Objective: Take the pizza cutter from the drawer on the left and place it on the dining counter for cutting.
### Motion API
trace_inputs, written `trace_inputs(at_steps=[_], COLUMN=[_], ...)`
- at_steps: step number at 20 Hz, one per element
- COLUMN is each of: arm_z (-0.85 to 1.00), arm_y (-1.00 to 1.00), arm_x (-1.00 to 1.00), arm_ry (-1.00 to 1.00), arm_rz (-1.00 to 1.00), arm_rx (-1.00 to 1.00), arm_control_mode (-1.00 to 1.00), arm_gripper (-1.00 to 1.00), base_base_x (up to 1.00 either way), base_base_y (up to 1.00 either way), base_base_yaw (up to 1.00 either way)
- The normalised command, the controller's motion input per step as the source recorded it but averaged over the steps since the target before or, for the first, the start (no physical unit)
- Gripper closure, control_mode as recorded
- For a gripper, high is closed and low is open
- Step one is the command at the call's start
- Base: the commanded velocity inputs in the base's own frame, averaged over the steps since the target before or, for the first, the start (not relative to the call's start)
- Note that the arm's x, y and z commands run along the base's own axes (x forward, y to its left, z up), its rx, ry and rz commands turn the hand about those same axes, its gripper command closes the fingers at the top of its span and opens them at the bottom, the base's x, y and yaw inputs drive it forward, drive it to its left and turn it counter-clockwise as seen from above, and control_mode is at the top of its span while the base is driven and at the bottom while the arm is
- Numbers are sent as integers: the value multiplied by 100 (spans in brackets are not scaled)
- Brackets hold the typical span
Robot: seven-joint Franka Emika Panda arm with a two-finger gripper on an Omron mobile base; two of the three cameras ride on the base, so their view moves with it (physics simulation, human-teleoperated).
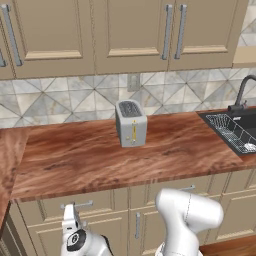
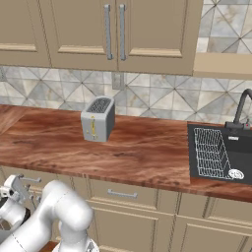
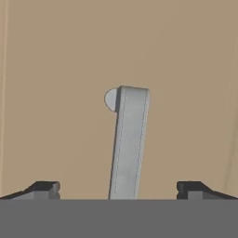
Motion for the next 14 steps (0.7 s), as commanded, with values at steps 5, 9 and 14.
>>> trace_inputs(at_steps=[5, 9, 14], arm_z=[0, 0, 0], arm_y=[-6, -5, -18], arm_x=[26, 40, 36], arm_ry=[-9, -6, -3], arm_rz=[0, 0, 0], arm_rx=[3, 4, 12], arm_control_mode=[-100, -100, -100], arm_gripper=[-100, -100, -100], base_base_x=[0, 0, 0], base_base_y=[0, 0, 0], base_base_yaw=[0, 0, 0])
